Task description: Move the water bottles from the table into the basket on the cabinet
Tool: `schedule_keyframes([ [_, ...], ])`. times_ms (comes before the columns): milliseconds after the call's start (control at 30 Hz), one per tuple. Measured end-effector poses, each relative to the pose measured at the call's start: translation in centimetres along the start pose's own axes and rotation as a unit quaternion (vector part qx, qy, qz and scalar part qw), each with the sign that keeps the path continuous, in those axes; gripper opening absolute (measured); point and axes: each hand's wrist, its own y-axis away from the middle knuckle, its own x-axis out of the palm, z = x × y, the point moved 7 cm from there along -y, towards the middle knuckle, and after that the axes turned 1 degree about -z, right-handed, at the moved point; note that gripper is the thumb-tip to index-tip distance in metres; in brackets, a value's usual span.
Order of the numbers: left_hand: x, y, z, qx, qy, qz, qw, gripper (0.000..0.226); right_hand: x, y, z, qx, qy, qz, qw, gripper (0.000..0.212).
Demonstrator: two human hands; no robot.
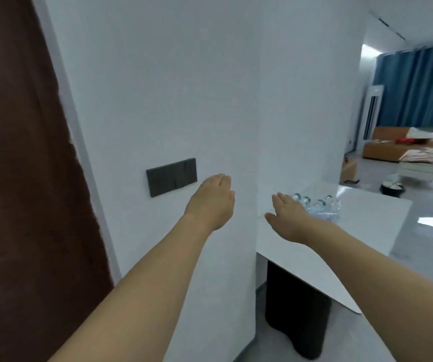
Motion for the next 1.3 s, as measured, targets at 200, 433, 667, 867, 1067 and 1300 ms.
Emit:
schedule_keyframes([
  [200, 6.9, -4.8, -8.4, 0.064, 0.046, 0.074, 0.994, 0.045, -1.0, 0.1, -10.4, 0.07, 0.0, -0.017, 0.997, 0.049],
  [433, 12.2, -10.8, -15.0, 0.096, 0.053, 0.108, 0.988, 0.046, -1.6, -0.6, -21.1, 0.118, 0.017, -0.016, 0.993, 0.059],
  [667, 16.3, -16.2, -22.1, 0.131, 0.061, 0.107, 0.984, 0.043, -3.2, -2.6, -30.2, 0.156, 0.027, -0.027, 0.987, 0.059],
  [867, 20.3, -21.4, -25.5, 0.15, 0.067, 0.103, 0.981, 0.046, -2.9, -6.0, -36.9, 0.171, 0.017, -0.026, 0.985, 0.066],
  [1067, 28.8, -31.1, -29.8, 0.159, 0.082, 0.129, 0.975, 0.047, -3.3, -13.5, -46.8, 0.195, 0.027, -0.019, 0.98, 0.065],
  [1300, 32.8, -37.3, -32.0, 0.178, 0.094, 0.129, 0.971, 0.048, -5.1, -18.4, -51.6, 0.194, 0.035, -0.029, 0.98, 0.063],
])
